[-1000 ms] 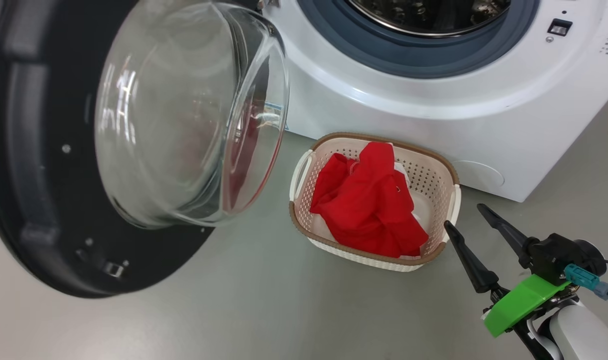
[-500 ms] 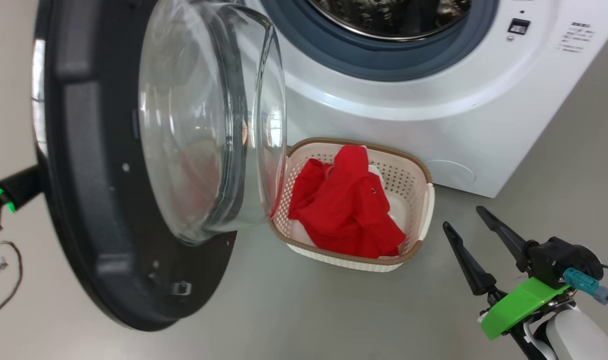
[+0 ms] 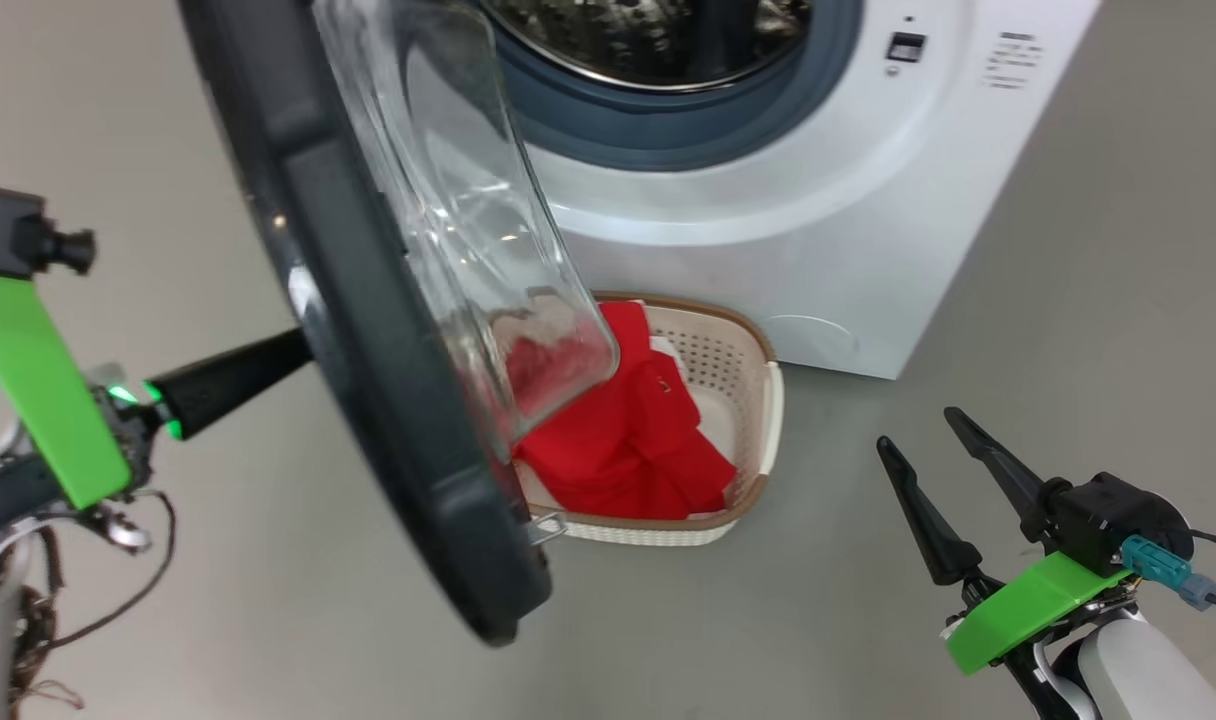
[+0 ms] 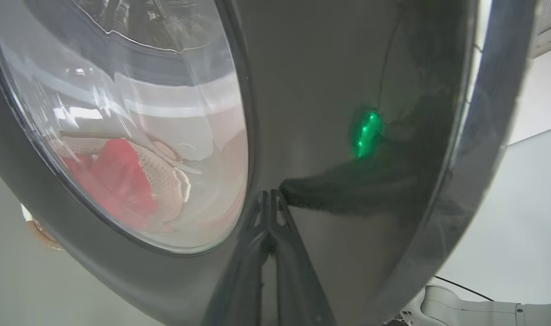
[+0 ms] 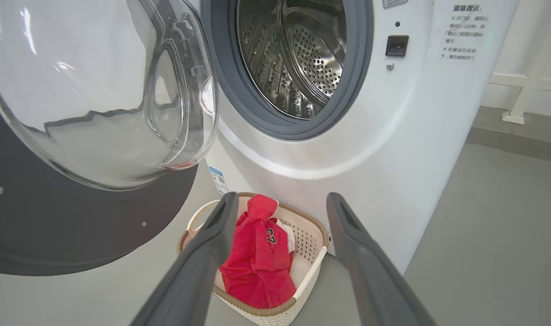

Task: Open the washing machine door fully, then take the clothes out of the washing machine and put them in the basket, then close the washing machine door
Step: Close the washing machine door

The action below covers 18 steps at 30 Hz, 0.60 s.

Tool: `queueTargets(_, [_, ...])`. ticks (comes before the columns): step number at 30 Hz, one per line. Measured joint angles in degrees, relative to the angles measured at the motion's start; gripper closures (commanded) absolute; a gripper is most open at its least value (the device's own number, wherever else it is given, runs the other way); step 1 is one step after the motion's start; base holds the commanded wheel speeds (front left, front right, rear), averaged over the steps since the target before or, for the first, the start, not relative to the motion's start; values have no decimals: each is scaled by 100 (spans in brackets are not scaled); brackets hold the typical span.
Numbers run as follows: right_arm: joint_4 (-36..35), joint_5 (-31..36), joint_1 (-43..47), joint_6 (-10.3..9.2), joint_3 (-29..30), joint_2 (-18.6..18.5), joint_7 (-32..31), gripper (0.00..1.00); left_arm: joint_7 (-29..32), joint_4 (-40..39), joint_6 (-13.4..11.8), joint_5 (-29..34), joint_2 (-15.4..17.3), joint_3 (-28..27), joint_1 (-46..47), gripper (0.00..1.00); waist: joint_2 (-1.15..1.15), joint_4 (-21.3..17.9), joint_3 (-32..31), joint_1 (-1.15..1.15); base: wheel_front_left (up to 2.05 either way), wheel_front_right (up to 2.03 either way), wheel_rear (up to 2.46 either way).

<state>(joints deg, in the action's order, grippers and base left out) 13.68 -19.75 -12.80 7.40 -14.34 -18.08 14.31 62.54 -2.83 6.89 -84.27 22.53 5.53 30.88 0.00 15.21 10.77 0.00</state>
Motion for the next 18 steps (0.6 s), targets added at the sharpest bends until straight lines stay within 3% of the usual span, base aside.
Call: queueTargets(18, [-99,44,-4,0,199,327,0,0,-522,321,0,489,-370,423,779,100,0,-1158,185,0,0,0,0])
